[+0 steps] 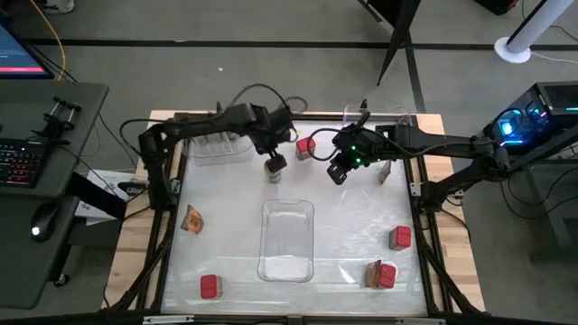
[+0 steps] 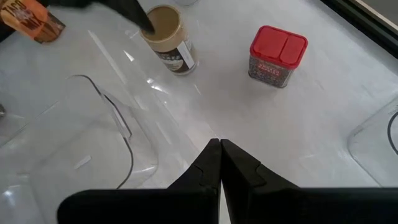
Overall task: Sort spices by type
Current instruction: Put the gold seasoning bottle into the top left transparent bin
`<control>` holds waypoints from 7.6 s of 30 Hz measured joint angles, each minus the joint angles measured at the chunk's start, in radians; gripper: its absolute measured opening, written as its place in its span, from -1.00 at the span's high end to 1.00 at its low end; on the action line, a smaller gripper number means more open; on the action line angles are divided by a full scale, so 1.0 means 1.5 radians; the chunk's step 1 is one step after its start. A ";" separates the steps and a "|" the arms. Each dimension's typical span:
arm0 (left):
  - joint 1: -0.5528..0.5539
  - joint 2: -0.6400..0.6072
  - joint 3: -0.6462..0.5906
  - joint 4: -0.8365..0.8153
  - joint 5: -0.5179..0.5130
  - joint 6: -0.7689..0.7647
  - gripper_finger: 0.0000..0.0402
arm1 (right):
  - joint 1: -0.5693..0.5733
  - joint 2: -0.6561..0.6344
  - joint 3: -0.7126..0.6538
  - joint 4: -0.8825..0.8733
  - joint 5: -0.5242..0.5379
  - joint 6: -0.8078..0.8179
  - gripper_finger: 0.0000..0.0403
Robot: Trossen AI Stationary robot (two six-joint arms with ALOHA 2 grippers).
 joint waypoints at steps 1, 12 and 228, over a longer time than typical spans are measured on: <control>-0.004 0.009 0.000 0.001 0.000 -0.009 -0.72 | 0.000 0.000 0.000 0.000 0.000 0.000 1.00; -0.020 0.046 0.000 -0.005 -0.016 -0.026 -0.72 | 0.000 0.000 0.000 0.000 0.000 0.000 1.00; 0.230 -0.570 -0.635 0.100 -0.326 -0.481 1.00 | -0.002 0.000 0.000 0.078 0.017 -0.051 1.00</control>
